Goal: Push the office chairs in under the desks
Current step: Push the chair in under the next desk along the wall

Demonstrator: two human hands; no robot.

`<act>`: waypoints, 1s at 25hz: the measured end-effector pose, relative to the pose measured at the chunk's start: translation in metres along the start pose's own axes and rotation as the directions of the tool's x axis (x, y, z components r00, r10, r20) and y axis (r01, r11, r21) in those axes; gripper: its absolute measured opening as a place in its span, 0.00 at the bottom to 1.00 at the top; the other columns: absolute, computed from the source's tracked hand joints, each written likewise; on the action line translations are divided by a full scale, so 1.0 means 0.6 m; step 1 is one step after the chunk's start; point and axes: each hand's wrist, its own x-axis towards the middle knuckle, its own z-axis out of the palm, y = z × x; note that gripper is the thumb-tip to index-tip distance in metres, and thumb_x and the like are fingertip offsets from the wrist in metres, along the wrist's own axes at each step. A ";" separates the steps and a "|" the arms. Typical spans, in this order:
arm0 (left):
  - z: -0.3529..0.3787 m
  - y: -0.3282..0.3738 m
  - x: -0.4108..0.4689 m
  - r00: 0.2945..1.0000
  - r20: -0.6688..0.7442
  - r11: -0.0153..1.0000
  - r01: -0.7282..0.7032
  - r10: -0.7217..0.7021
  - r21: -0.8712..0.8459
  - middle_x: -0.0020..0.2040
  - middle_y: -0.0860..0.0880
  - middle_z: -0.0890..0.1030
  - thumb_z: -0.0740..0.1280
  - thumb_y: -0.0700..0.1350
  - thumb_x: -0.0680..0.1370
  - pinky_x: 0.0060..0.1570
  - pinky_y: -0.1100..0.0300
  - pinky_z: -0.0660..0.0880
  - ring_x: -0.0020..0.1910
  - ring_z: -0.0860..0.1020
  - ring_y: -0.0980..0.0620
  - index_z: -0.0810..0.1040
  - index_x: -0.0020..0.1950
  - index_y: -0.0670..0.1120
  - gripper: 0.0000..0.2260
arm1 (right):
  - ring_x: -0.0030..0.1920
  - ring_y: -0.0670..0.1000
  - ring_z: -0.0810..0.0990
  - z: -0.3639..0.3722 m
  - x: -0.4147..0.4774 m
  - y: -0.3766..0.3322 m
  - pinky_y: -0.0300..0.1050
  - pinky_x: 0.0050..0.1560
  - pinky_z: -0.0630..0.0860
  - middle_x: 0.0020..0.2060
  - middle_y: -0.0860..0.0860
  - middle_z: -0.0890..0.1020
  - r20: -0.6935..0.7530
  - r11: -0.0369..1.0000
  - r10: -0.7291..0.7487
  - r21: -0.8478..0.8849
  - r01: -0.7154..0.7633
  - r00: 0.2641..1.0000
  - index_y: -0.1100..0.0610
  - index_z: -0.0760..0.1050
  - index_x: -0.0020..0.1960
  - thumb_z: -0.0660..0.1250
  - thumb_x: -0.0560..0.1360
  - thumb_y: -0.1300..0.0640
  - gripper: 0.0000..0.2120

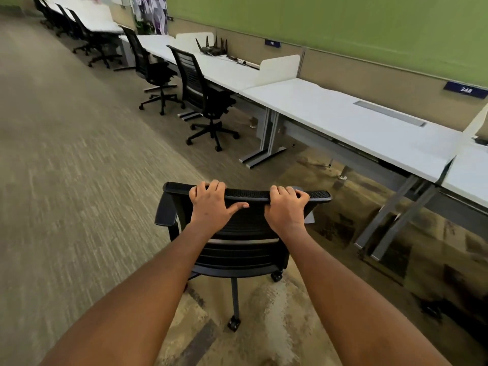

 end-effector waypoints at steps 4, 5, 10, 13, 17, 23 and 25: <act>0.048 0.018 0.071 0.999 -0.016 0.999 -0.032 0.032 -0.030 0.52 0.49 0.78 0.49 0.78 0.67 0.56 0.44 0.64 0.55 0.71 0.44 0.75 0.53 0.49 0.37 | 0.52 0.55 0.77 0.031 0.052 0.037 0.57 0.56 0.65 0.48 0.51 0.81 -0.013 0.999 0.035 -0.005 -0.035 0.999 0.57 0.76 0.57 0.65 0.72 0.54 0.16; 0.060 0.026 0.092 0.999 -0.021 0.999 -0.039 0.038 -0.039 0.51 0.49 0.78 0.49 0.78 0.66 0.56 0.44 0.64 0.55 0.71 0.44 0.75 0.52 0.49 0.37 | 0.52 0.55 0.77 0.039 0.068 0.049 0.57 0.56 0.65 0.48 0.52 0.81 -0.016 0.999 0.043 -0.003 -0.044 0.999 0.58 0.76 0.57 0.65 0.72 0.54 0.16; 0.121 0.073 0.194 0.996 -0.057 0.996 -0.071 0.067 -0.057 0.49 0.50 0.78 0.54 0.78 0.66 0.53 0.47 0.64 0.53 0.72 0.45 0.76 0.51 0.48 0.35 | 0.53 0.56 0.77 0.081 0.144 0.120 0.57 0.56 0.65 0.49 0.53 0.82 -0.048 0.997 0.070 -0.008 -0.071 0.996 0.58 0.76 0.58 0.65 0.72 0.55 0.16; 0.163 0.109 0.259 0.994 -0.061 0.993 -0.099 0.095 -0.069 0.50 0.50 0.78 0.55 0.78 0.65 0.52 0.48 0.63 0.53 0.72 0.45 0.76 0.51 0.49 0.36 | 0.54 0.56 0.77 0.109 0.195 0.175 0.57 0.56 0.65 0.50 0.52 0.81 -0.047 0.997 0.072 -0.026 -0.074 0.996 0.57 0.76 0.58 0.65 0.73 0.54 0.15; 0.209 0.155 0.341 0.991 -0.022 0.988 -0.135 0.133 -0.081 0.52 0.51 0.78 0.55 0.77 0.67 0.53 0.48 0.64 0.54 0.71 0.46 0.76 0.55 0.50 0.35 | 0.56 0.55 0.75 0.144 0.253 0.252 0.59 0.59 0.64 0.52 0.51 0.80 -0.028 0.997 0.071 0.011 -0.071 0.997 0.56 0.74 0.60 0.66 0.73 0.55 0.16; 0.277 0.207 0.450 0.982 -0.044 0.977 -0.186 0.183 -0.102 0.52 0.51 0.78 0.54 0.76 0.68 0.53 0.49 0.65 0.54 0.72 0.47 0.75 0.56 0.49 0.34 | 0.55 0.53 0.73 0.188 0.336 0.339 0.55 0.58 0.63 0.50 0.47 0.78 -0.027 0.995 0.075 0.061 -0.074 0.997 0.51 0.70 0.56 0.67 0.72 0.55 0.13; 0.300 0.221 0.487 0.978 -0.061 0.972 -0.207 0.202 -0.110 0.51 0.51 0.78 0.54 0.75 0.69 0.52 0.49 0.65 0.53 0.72 0.47 0.75 0.55 0.49 0.33 | 0.55 0.53 0.72 0.205 0.366 0.362 0.54 0.57 0.63 0.50 0.47 0.78 -0.030 0.995 0.085 0.047 -0.083 0.996 0.50 0.70 0.55 0.67 0.72 0.53 0.13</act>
